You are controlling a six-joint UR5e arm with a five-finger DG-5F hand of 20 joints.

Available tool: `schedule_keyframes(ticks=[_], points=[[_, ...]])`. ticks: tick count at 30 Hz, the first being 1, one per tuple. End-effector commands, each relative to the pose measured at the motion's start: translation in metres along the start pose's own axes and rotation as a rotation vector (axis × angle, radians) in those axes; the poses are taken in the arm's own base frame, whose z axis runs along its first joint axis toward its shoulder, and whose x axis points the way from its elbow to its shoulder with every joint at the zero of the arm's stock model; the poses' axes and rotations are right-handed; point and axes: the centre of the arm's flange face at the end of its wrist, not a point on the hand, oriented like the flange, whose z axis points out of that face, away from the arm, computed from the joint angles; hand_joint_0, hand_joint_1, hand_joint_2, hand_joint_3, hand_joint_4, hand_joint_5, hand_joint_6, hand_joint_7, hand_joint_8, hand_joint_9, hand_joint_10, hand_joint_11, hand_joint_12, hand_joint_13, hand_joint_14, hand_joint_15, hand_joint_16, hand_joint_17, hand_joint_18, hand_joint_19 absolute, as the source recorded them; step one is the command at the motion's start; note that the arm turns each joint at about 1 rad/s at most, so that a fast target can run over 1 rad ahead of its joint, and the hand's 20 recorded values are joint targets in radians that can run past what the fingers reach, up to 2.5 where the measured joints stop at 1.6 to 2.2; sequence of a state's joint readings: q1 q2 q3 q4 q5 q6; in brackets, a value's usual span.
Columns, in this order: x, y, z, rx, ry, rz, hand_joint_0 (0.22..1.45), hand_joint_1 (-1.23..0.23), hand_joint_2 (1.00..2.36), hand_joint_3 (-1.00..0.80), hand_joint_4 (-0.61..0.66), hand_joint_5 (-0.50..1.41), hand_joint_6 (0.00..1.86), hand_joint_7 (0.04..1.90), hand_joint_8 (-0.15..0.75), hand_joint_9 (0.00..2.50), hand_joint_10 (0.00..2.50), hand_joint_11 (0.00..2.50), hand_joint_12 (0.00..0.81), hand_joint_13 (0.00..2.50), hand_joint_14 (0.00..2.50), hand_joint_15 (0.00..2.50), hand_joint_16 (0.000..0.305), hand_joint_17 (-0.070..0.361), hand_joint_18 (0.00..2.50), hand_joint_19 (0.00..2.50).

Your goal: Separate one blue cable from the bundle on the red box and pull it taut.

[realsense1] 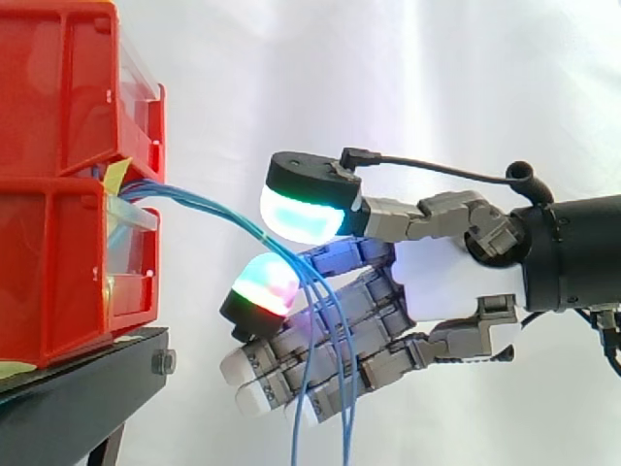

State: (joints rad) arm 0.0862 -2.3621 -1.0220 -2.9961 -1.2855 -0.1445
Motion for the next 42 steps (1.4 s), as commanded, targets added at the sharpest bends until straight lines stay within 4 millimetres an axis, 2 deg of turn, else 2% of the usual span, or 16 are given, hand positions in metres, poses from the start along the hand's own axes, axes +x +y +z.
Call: schedule_keyframes(ticks=[1, 3, 11, 16, 27, 31, 36, 40, 42], points=[[-0.0018, 0.0056, -0.0026, 0.003, 0.000, -0.005, 0.62, -0.61, 1.01, -0.39, 0.23, -0.11, 0.61, 1.30, 0.305, 0.63, 0.00, 0.13, 0.345, 0.56, 0.01, 0.20, 0.050, 0.112, 0.49, 0.36], [-0.0023, 0.0078, -0.0031, 0.000, 0.000, -0.006, 0.62, -0.63, 1.01, -0.37, 0.23, -0.13, 0.65, 1.24, 0.304, 0.63, 0.00, 0.14, 0.346, 0.56, 0.01, 0.20, 0.050, 0.112, 0.49, 0.37], [0.0001, 0.0129, -0.0045, -0.007, 0.002, -0.009, 0.62, -0.68, 1.01, -0.23, 0.21, -0.15, 0.71, 1.17, 0.307, 0.62, 0.00, 0.19, 0.350, 0.58, 0.01, 0.21, 0.050, 0.113, 0.53, 0.37], [-0.0004, 0.0129, -0.0045, -0.006, -0.003, -0.009, 0.64, -0.76, 1.02, -0.15, 0.22, -0.17, 0.77, 1.07, 0.313, 0.62, 0.00, 0.20, 0.355, 0.59, 0.01, 0.21, 0.051, 0.115, 0.56, 0.37], [0.0015, 0.0120, -0.0053, 0.000, -0.003, -0.011, 0.66, -0.84, 1.02, -0.23, 0.22, -0.18, 0.78, 1.04, 0.306, 0.62, 0.01, 0.23, 0.356, 0.61, 0.01, 0.24, 0.050, 0.113, 0.59, 0.39], [0.0026, 0.0117, -0.0059, 0.004, -0.001, -0.013, 0.62, -0.76, 1.01, -0.24, 0.21, -0.17, 0.77, 1.06, 0.305, 0.63, 0.01, 0.22, 0.354, 0.61, 0.01, 0.24, 0.050, 0.113, 0.59, 0.42], [0.0038, 0.0119, -0.0060, 0.004, 0.000, -0.014, 0.60, -0.60, 1.01, -0.24, 0.23, -0.12, 0.65, 1.25, 0.313, 0.65, 0.00, 0.18, 0.360, 0.61, 0.01, 0.24, 0.051, 0.115, 0.58, 0.44], [0.0038, 0.0112, -0.0062, 0.005, 0.000, -0.015, 0.62, -0.57, 1.01, -0.23, 0.23, -0.10, 0.61, 1.32, 0.312, 0.67, 0.01, 0.19, 0.355, 0.61, 0.01, 0.24, 0.050, 0.113, 0.57, 0.44], [0.0050, 0.0121, -0.0061, 0.004, 0.002, -0.013, 0.63, -0.60, 1.02, -0.20, 0.23, -0.10, 0.60, 1.33, 0.311, 0.67, 0.01, 0.20, 0.356, 0.61, 0.01, 0.25, 0.050, 0.112, 0.57, 0.43]])
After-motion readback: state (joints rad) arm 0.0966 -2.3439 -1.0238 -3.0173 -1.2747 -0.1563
